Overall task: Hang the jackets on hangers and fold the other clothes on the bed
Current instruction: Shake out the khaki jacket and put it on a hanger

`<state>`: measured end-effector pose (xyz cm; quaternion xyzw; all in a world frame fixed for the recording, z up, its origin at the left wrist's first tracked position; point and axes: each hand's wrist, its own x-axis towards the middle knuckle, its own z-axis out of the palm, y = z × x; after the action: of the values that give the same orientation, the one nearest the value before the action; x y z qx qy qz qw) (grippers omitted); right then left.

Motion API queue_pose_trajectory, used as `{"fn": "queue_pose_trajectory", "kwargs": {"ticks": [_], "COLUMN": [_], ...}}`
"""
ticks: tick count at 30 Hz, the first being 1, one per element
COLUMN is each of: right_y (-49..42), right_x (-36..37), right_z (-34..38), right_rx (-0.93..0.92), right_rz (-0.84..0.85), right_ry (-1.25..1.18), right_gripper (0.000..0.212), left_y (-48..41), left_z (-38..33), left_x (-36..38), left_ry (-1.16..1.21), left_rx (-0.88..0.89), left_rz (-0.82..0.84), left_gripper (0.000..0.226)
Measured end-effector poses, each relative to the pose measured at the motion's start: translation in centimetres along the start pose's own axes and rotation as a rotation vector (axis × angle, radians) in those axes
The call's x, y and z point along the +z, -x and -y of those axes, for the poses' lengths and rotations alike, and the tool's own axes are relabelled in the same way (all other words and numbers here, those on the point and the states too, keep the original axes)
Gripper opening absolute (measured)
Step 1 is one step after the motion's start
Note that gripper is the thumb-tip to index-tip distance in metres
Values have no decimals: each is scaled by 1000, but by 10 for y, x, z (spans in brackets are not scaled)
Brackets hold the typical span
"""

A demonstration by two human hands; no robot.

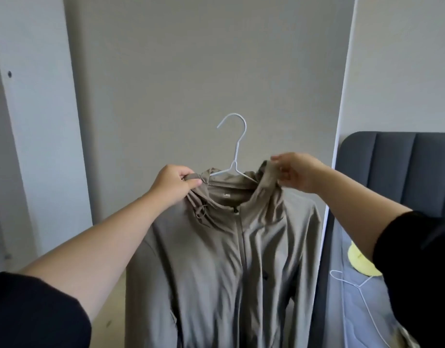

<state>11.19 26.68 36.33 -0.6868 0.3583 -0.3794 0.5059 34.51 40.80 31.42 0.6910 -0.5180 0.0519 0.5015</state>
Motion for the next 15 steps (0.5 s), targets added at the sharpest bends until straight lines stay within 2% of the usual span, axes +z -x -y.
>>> {"fn": "queue_pose_trajectory", "kwargs": {"ticks": [2,3,4,7,9,12,15], "right_y": [-2,-3,-2,5,5,1,-4], "right_x": [-10,-13,-13,-1,10,17,18], "right_z": [-9,-13,-16,-17,-19,-26,-35], "right_rx": [-28,-99,-157,-226,-270,-311,-311], "right_rz": [-104,-166,-159,-2,51,-15,-106], "right_ry": [551,688,684,593,703,676,546], "right_gripper": [24,30,31,27,28,27,25], "left_y": [0,0,0,-1,-2,-3,-8], "left_z": [2,4,5,6,4,4,1], "left_x": [-5,-7,-8,-9,-7,-6,-14], "left_ry": [50,68,85,130,156,324,660], "left_rx": [-27,-35,-40,-57,-78,-179,-374], "left_rz": [-35,-43,-47,-51,-48,-26,-27], "left_gripper": [10,9,8,4,5,14,22]}}
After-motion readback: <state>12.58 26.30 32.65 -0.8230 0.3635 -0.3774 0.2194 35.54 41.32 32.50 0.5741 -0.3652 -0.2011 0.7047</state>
